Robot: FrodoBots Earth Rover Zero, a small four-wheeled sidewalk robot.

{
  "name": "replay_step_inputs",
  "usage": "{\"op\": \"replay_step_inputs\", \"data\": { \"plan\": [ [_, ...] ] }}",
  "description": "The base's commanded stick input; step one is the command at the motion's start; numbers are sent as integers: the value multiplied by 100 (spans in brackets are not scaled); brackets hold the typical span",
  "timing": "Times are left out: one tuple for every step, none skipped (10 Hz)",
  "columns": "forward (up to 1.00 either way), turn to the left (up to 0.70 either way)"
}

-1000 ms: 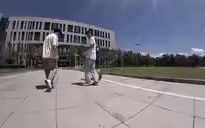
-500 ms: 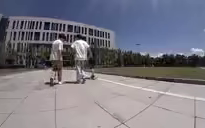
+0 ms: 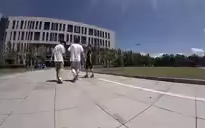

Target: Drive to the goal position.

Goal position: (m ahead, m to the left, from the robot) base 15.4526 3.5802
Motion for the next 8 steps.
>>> {"op": "replay_step_inputs", "data": {
  "plan": [
    [7,0],
    [7,0],
    [6,0],
    [6,0],
    [5,0],
    [1,0],
    [5,0],
    [11,0]
  ]
}}
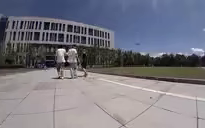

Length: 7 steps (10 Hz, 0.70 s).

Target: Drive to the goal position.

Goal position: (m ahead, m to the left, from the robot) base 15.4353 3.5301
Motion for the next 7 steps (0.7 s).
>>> {"op": "replay_step_inputs", "data": {
  "plan": [
    [18,0],
    [24,0],
    [70,0],
    [70,0],
    [70,0],
    [70,0],
    [70,0]
  ]
}}
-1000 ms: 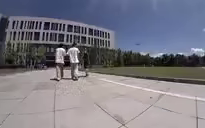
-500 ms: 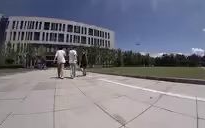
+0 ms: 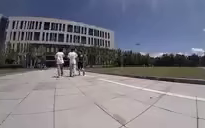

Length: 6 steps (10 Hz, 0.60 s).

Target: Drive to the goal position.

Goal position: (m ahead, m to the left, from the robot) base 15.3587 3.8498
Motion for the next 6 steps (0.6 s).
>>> {"op": "replay_step_inputs", "data": {
  "plan": [
    [70,1],
    [70,21],
    [70,35],
    [70,35],
    [70,35],
    [70,15]
  ]
}}
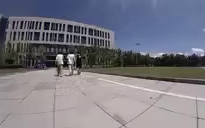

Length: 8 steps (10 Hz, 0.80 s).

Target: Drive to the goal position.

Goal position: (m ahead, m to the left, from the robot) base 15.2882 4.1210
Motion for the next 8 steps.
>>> {"op": "replay_step_inputs", "data": {
  "plan": [
    [70,2],
    [70,2],
    [70,1],
    [70,0],
    [70,0],
    [70,0],
    [70,0],
    [70,0]
  ]
}}
